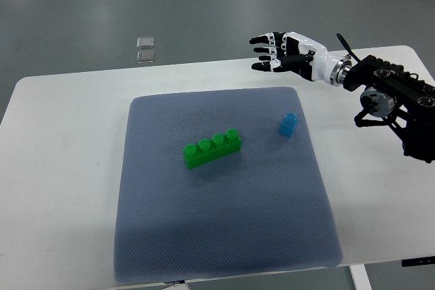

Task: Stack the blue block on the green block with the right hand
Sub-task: 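Move the right hand over the mat toward the small blue block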

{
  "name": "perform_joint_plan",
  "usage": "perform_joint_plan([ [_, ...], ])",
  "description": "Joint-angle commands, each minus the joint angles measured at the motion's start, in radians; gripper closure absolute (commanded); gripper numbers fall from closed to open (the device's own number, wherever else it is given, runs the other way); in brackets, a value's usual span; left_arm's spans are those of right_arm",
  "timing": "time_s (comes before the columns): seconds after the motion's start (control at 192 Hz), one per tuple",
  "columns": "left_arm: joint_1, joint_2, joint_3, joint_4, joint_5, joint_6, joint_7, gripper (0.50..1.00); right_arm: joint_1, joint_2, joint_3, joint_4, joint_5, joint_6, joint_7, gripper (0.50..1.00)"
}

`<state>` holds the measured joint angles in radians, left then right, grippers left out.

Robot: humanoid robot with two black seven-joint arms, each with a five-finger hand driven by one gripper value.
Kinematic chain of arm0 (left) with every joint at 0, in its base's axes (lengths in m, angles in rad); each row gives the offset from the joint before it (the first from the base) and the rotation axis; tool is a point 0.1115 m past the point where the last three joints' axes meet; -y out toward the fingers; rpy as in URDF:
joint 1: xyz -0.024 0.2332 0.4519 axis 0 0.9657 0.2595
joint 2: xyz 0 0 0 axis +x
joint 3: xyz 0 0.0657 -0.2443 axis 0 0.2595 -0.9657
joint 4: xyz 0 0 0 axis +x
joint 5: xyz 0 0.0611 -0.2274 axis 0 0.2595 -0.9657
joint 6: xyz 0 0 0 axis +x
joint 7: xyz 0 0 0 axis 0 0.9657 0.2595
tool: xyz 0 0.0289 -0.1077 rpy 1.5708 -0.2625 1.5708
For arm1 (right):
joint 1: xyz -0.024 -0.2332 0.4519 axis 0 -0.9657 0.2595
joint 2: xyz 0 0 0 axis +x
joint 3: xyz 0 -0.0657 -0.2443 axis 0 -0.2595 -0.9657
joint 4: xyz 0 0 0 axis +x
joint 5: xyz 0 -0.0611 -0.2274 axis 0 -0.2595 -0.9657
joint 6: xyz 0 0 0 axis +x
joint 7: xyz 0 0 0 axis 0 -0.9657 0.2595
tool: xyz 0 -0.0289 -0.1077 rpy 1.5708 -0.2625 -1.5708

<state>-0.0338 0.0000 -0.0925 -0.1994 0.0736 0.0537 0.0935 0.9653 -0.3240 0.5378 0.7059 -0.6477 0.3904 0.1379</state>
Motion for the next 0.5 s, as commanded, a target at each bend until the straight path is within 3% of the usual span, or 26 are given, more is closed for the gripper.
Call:
perform_joint_plan([
  [0.0, 0.000, 0.000, 0.002, 0.000, 0.000, 0.000, 0.000, 0.500, 0.084, -0.084, -0.114, 0.038, -0.086, 0.022, -0.004, 0.576],
  [0.135, 0.000, 0.000, 0.004, 0.002, 0.000, 0.000, 0.000, 0.500, 0.164, -0.170, -0.214, 0.101, -0.191, 0.073, -0.021, 0.576],
  [0.151, 0.000, 0.000, 0.004, 0.000, 0.000, 0.000, 0.000, 0.500, 0.217, -0.208, -0.280, 0.147, -0.260, 0.094, -0.031, 0.576],
  [0.302, 0.000, 0.000, 0.005, 0.000, 0.000, 0.000, 0.000, 0.500, 0.268, -0.271, -0.384, 0.225, -0.314, 0.099, -0.054, 0.576],
  [0.307, 0.000, 0.000, 0.005, -0.001, 0.002, 0.000, 0.000, 0.500, 0.289, -0.288, -0.419, 0.257, -0.313, 0.097, -0.098, 0.576],
  [0.317, 0.000, 0.000, 0.005, 0.000, 0.002, 0.000, 0.000, 0.500, 0.293, -0.290, -0.424, 0.262, -0.313, 0.097, -0.110, 0.576],
  [0.37, 0.000, 0.000, 0.005, 0.000, 0.002, 0.000, 0.000, 0.500, 0.293, -0.290, -0.424, 0.262, -0.313, 0.097, -0.110, 0.576],
  [0.375, 0.000, 0.000, 0.005, -0.001, 0.002, 0.000, 0.000, 0.500, 0.297, -0.293, -0.427, 0.274, -0.305, 0.090, -0.165, 0.576],
  [0.38, 0.000, 0.000, 0.005, -0.002, 0.002, 0.000, 0.000, 0.500, 0.297, -0.293, -0.427, 0.274, -0.305, 0.088, -0.172, 0.576],
  [0.494, 0.000, 0.000, 0.004, -0.005, 0.002, 0.000, 0.000, 0.500, 0.287, -0.294, -0.426, 0.293, -0.294, 0.082, -0.216, 0.576],
])
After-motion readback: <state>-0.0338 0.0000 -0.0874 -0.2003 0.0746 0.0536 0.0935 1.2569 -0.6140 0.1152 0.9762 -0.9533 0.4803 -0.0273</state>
